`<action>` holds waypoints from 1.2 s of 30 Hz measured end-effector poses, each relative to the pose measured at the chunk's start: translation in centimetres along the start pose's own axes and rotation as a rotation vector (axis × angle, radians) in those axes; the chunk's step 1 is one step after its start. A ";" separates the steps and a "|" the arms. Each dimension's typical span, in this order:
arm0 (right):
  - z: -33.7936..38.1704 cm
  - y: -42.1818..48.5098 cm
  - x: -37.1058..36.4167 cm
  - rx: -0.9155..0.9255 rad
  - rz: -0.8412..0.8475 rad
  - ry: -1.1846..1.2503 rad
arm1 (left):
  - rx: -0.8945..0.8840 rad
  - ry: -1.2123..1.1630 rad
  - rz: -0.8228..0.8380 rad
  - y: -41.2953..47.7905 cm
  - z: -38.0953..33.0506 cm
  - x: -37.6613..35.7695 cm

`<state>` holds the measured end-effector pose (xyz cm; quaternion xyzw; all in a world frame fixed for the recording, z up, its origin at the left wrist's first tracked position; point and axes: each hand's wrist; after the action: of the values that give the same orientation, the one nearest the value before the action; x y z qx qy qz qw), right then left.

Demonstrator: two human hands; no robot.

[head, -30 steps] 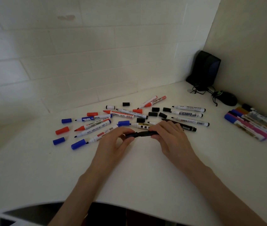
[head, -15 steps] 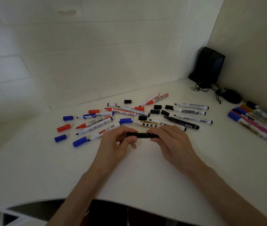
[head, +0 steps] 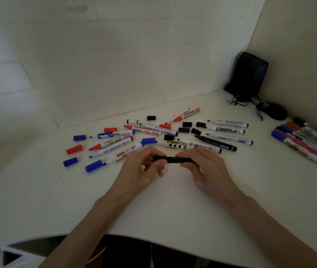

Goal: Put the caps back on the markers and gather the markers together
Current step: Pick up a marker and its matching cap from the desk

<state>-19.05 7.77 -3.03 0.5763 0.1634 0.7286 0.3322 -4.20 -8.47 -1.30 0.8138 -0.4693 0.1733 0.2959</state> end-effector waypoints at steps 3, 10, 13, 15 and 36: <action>-0.2 0.2 0.0 -0.040 0.022 0.119 | 0.007 -0.092 -0.006 0.7 0.2 -0.2; 1.7 0.5 -1.0 0.091 0.010 0.086 | 0.478 -0.865 0.023 3.3 -2.3 -0.6; 1.3 0.1 -0.9 0.059 0.004 0.057 | 0.444 -0.878 0.011 3.6 -2.2 -1.3; 1.0 -0.1 -0.4 0.054 0.075 0.085 | 0.421 -0.881 0.059 3.6 -1.9 -1.9; -16.4 -5.9 11.7 -0.923 -0.165 -0.490 | -0.004 -0.117 0.048 2.4 -1.1 -3.2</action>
<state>-34.23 22.31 -2.74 0.5088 -0.2122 0.5400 0.6360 -7.88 -6.55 -1.48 0.8103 -0.5056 0.1316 0.2653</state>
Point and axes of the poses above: each hand's wrist, its own y-axis towards the middle knuckle, its own x-axis out of the back of the hand, z = x × y, and after that the axes turned 2 degrees about -x, right-handed
